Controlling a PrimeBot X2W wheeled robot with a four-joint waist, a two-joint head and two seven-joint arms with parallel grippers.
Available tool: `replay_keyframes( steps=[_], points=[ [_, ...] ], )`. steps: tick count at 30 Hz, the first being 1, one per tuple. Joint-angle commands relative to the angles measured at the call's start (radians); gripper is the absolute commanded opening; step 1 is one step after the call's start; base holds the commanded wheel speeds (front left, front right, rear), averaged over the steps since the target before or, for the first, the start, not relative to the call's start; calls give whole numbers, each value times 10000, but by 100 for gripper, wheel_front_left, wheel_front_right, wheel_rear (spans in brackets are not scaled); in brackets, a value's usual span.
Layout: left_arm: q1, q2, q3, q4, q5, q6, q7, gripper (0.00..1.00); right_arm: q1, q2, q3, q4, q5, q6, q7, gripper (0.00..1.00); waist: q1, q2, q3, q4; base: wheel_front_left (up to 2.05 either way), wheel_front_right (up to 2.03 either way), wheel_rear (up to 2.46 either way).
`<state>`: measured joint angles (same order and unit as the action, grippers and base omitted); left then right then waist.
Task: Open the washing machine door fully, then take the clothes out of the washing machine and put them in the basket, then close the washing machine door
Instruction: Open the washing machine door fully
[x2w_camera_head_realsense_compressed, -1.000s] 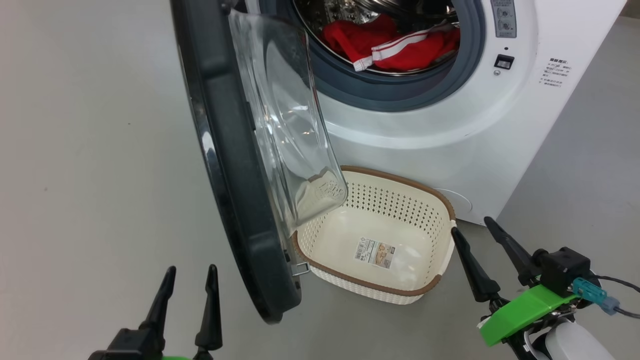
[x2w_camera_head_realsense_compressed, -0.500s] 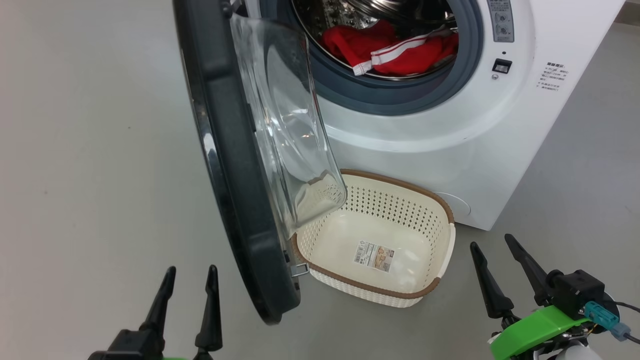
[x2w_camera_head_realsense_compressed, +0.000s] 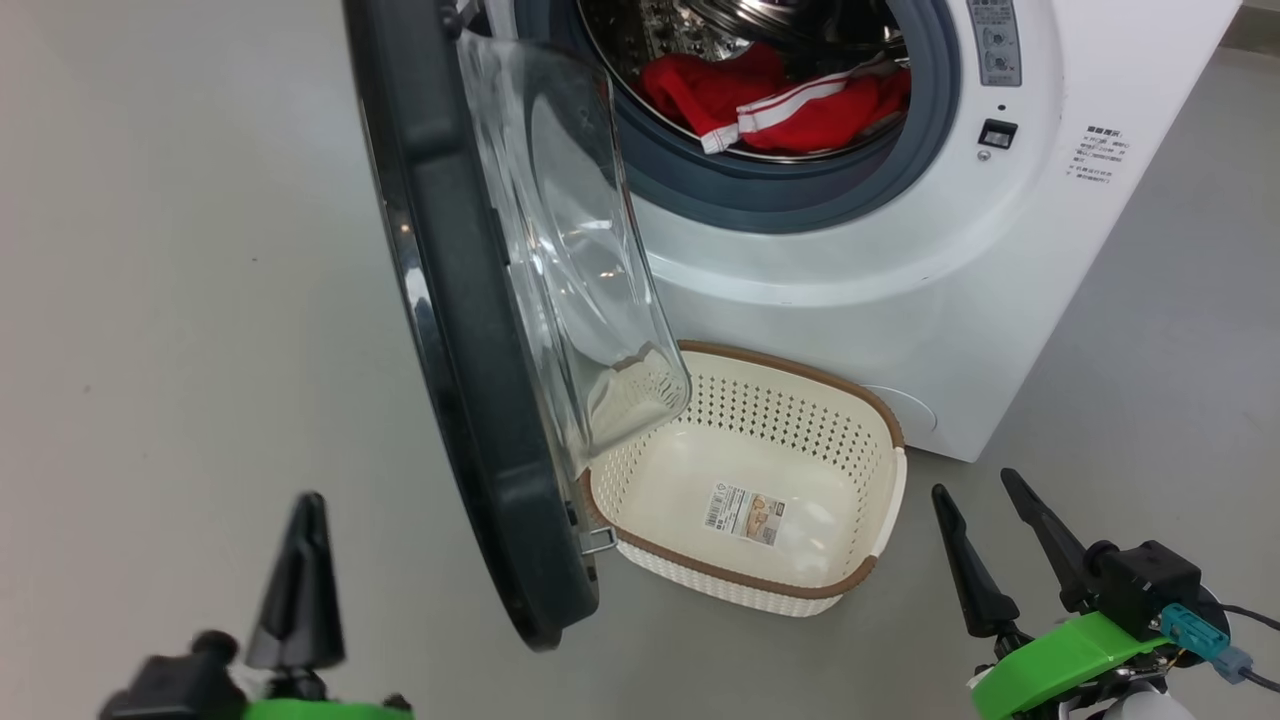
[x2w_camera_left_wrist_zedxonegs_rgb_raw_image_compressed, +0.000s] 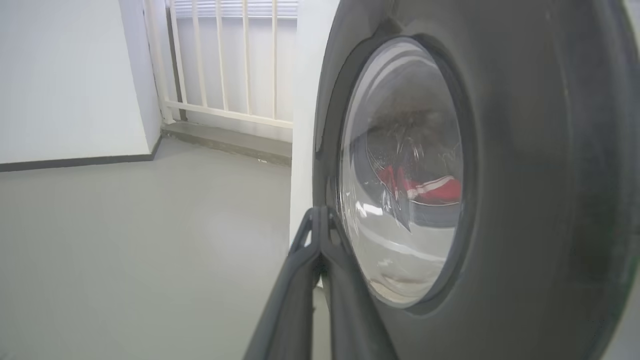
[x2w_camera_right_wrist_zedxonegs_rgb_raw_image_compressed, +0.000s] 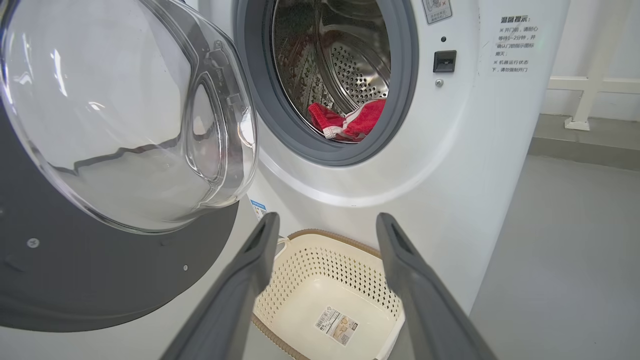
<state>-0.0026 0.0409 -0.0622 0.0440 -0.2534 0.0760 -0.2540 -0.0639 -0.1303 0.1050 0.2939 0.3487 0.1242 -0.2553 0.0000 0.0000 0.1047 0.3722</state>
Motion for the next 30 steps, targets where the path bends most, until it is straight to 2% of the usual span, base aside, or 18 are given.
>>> replay_keyframes(
  steps=[1,4,7,10,13,18,20,25,30],
  points=[
    [-435,93,585,-766,-43,154,-78,0,-49,-39,169,-265,-101,65,-64,100,0,0,-12,-8,0,0,0],
    [-649,93,763,-1902,-38,302,-78,0,-54,-25,145,-265,-95,65,-64,100,0,0,-2,-7,0,0,0],
    [-856,93,521,-3170,61,352,-78,0,-100,-32,126,-283,-102,65,-64,100,0,0,58,-14,0,0,0],
    [-915,93,-209,-4107,319,334,-78,0,-160,-41,148,-323,-98,65,-64,100,0,0,110,-58,0,0,0],
    [-853,93,-1433,-4388,544,217,-78,0,-210,-50,177,-351,-82,65,-64,100,0,0,160,-96,0,0,0],
    [-758,93,-3417,-3720,295,91,-78,0,-282,-30,211,-372,-73,65,-64,100,0,0,240,-156,0,0,0],
    [-750,93,-3653,-3508,130,122,-78,0,-293,-23,217,-375,-74,65,-64,100,0,0,258,-168,0,0,0],
    [-812,93,-4383,-1979,-160,263,-78,0,-379,-23,269,-387,-79,65,-64,100,0,0,349,-248,0,0,0],
    [-1039,93,-4174,-829,-588,708,-78,0,-415,-44,264,-410,-54,65,-65,100,0,0,370,-313,0,0,0]
  ],
)
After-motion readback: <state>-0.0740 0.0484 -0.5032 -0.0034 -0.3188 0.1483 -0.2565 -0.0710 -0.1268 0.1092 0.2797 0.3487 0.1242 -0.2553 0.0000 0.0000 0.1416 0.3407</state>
